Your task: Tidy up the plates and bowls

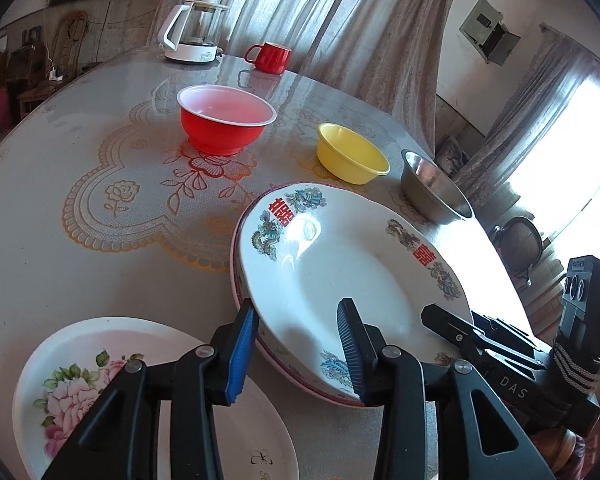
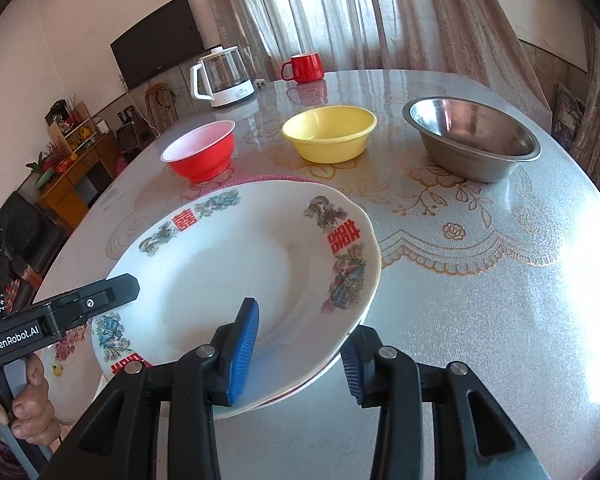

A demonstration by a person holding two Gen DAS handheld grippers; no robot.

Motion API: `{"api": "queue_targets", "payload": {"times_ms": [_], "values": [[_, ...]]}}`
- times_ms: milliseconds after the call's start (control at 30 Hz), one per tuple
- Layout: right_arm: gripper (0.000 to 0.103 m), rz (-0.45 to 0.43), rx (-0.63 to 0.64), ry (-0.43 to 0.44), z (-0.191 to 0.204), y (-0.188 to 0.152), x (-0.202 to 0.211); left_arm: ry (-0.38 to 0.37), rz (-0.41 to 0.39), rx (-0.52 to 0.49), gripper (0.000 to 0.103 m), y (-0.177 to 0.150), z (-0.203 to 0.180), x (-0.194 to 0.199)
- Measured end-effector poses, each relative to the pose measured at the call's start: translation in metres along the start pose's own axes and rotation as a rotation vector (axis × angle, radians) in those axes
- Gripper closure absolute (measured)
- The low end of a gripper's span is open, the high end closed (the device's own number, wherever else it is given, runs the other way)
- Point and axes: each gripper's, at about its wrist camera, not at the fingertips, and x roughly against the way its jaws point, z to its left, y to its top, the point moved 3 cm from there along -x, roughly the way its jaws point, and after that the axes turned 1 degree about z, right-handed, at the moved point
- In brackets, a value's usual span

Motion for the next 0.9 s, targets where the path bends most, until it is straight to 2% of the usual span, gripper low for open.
{"api": "queue_targets", "payload": {"times_ms": [267,333,467,567,667,700,733,900], "values": [[0.066,-0.03,0.025,-0.041,-0.001,-0.004,0.006,-0.001,-0.002,-0.015,0.061,-0.001,0.0,0.001],[0.073,-0.034,0.057,-0.068,0.001,-0.006,0.009,-0.01,-0.01,-0.03,0.061,-0.002,-0.003,0.003],[0.077,-0.057,0.067,0.01,0.001,-0.01,0.025,-0.069,-0.036,-0.053,0.06,-0.003,-0.009,0.013],[0.077,-0.092,0.06,0.003,-0.003,-0.003,0.035,-0.028,-0.059,-0.057,0.059,0.0,-0.007,0.018],[0.071,-0.12,0.032,-0.013,-0.012,0.013,0.034,-0.001,-0.071,-0.04,0.051,0.008,0.0,0.018],[0.069,-0.114,0.014,-0.016,-0.017,0.02,0.029,0.011,-0.067,-0.032,0.044,0.011,0.003,0.016],[0.069,-0.099,-0.005,-0.026,-0.021,0.025,0.021,0.018,-0.065,-0.023,0.041,0.015,0.006,0.014],[0.069,-0.054,-0.071,-0.031,-0.04,0.051,-0.02,0.028,-0.044,0.015,0.036,0.03,0.017,0.0]]}}
